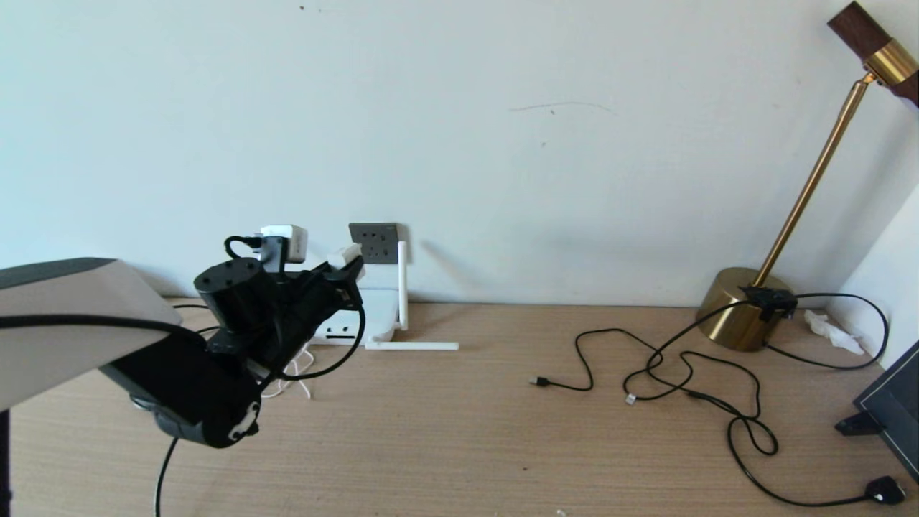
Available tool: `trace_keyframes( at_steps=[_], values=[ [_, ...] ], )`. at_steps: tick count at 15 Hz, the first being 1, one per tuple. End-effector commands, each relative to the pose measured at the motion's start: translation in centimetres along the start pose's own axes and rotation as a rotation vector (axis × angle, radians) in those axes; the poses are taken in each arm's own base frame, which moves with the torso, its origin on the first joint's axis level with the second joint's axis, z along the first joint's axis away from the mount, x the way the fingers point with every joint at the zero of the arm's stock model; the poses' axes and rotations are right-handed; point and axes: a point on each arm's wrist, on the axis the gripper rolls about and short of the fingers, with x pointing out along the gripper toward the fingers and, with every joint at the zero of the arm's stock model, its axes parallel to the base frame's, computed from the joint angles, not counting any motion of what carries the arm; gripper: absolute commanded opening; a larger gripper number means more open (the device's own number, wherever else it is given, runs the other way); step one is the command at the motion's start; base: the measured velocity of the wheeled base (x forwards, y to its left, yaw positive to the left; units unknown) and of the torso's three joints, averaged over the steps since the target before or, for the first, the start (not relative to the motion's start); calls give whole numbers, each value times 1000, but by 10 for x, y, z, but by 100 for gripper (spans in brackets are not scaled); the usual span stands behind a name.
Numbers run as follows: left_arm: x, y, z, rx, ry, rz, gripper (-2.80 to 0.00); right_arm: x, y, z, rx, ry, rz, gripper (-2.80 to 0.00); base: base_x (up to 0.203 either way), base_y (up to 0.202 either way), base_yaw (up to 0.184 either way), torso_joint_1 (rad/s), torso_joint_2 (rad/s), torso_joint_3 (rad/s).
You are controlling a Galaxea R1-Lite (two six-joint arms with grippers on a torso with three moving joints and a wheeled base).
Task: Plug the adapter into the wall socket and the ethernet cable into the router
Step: Align plug and socket
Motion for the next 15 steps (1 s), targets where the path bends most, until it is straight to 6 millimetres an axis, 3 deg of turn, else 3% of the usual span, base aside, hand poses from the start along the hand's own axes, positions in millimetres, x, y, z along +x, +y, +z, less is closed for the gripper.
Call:
trace_keyframes(
  at_steps=[1,7,15],
  values=[
    [11,1,-20,20,29,1,-280,0,0,0,0,2,1,-280,0,0,0,0,0,0],
    [29,6,-34,129,21,150,-280,0,0,0,0,2,0,-280,0,0,0,0,0,0],
    [49,6,-41,116,-68,165,-280,0,0,0,0,1,0,-280,0,0,0,0,0,0]
  ],
)
